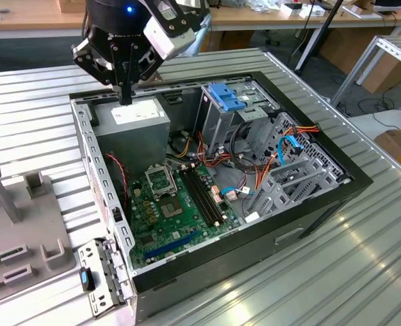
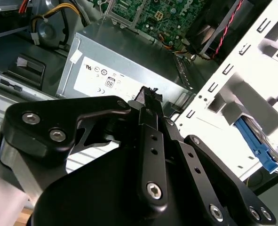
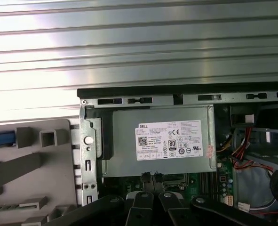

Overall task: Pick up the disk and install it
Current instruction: 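Reach for the disk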

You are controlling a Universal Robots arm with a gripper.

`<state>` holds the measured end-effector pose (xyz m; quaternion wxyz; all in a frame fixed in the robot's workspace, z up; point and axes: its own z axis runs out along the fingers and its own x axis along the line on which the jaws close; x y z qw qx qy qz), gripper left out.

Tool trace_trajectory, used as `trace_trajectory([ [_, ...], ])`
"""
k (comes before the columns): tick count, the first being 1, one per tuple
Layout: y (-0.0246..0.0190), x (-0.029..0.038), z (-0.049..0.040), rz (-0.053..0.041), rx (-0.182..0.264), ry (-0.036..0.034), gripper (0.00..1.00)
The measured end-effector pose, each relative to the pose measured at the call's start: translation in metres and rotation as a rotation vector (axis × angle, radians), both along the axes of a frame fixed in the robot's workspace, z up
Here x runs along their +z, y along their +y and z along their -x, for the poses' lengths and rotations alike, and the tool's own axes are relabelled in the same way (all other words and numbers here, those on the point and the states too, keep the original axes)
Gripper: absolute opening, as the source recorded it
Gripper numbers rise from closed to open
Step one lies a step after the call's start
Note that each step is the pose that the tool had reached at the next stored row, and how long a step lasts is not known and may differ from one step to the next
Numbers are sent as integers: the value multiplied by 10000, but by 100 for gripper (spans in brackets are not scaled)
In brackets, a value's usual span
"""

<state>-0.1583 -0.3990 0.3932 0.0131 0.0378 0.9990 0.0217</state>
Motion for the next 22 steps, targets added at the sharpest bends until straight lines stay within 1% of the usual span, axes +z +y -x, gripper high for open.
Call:
trace_trajectory([
  [2, 0, 0, 43, 0, 0, 0, 11],
  [9, 0, 0, 135, 0, -1, 0, 11],
  [10, 0, 0, 161, 0, -1, 0, 11],
  [22, 0, -1, 276, 0, -1, 0, 11],
])
